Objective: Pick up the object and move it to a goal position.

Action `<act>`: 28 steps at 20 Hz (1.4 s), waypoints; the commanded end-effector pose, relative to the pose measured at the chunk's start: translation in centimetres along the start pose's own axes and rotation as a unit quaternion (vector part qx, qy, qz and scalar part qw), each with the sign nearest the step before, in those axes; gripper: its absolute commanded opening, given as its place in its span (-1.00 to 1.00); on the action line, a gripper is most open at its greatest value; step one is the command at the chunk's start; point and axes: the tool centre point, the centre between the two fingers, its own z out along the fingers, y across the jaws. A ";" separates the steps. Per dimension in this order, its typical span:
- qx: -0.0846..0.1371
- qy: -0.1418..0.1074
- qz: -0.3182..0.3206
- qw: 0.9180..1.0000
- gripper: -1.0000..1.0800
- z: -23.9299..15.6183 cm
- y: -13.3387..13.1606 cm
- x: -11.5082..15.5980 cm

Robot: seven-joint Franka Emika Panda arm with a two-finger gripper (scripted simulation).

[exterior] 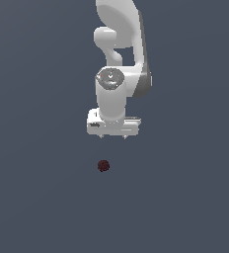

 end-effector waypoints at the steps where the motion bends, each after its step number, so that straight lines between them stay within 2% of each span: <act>1: 0.000 0.000 0.000 1.000 0.92 0.0 0.0 0.0; 11: -0.005 0.028 -0.003 1.000 0.92 -2.2 -0.8 1.3; 20: -0.004 0.027 0.008 1.000 0.92 -1.9 -0.7 1.4; 28: -0.001 0.026 0.064 0.998 0.92 -1.3 -0.2 2.1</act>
